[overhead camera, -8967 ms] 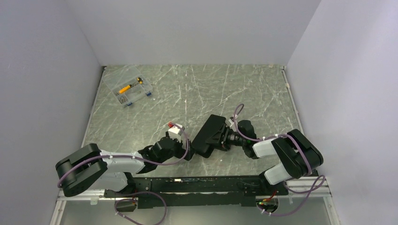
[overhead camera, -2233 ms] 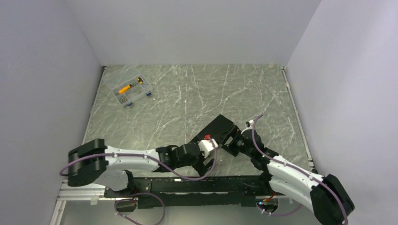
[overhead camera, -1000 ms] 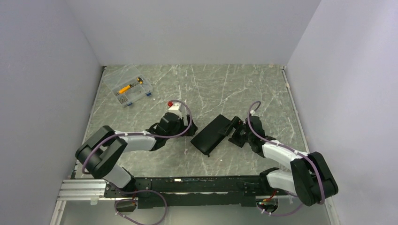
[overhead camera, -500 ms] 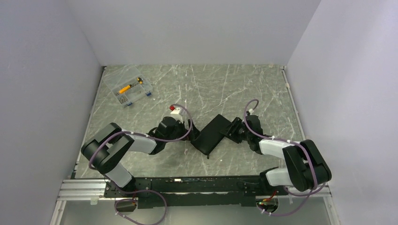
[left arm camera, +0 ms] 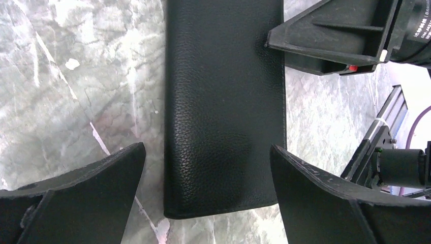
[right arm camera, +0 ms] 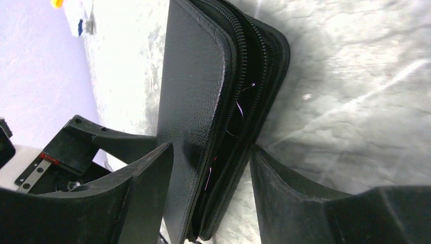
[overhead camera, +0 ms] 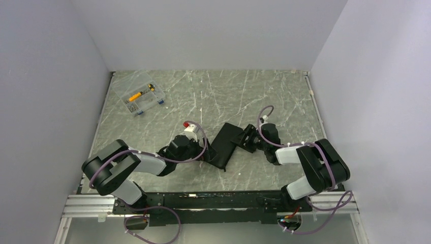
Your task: Sort the hair-cutting tools
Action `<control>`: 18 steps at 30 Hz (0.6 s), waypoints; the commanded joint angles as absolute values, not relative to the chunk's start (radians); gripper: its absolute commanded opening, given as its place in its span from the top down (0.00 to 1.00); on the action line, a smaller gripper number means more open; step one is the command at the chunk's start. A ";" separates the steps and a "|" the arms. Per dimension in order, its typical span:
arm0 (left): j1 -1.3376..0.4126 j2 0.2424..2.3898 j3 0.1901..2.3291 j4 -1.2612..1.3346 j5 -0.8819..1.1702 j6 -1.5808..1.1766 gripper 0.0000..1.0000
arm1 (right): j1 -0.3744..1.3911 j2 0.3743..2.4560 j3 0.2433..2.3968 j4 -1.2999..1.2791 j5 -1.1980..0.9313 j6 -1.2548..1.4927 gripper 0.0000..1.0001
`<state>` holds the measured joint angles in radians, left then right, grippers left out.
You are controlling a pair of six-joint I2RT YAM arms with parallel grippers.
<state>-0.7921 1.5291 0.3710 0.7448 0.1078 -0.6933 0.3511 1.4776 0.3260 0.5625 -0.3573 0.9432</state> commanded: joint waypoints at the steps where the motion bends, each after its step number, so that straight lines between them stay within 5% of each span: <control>1: -0.801 1.505 0.337 0.752 0.104 -0.725 0.01 | 0.388 1.559 0.310 0.413 -0.378 0.900 0.39; 9: -0.809 1.520 0.334 0.746 0.099 -0.730 0.03 | 0.420 1.542 0.252 0.378 -0.405 0.913 0.29; 18: -0.812 1.546 0.325 0.840 0.179 -0.736 0.14 | 0.457 1.662 0.247 0.475 -0.403 0.934 0.45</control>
<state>-0.8017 1.5230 0.3420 0.7734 0.1085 -0.7219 0.4316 1.5486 0.2989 0.6662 -0.4416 0.9688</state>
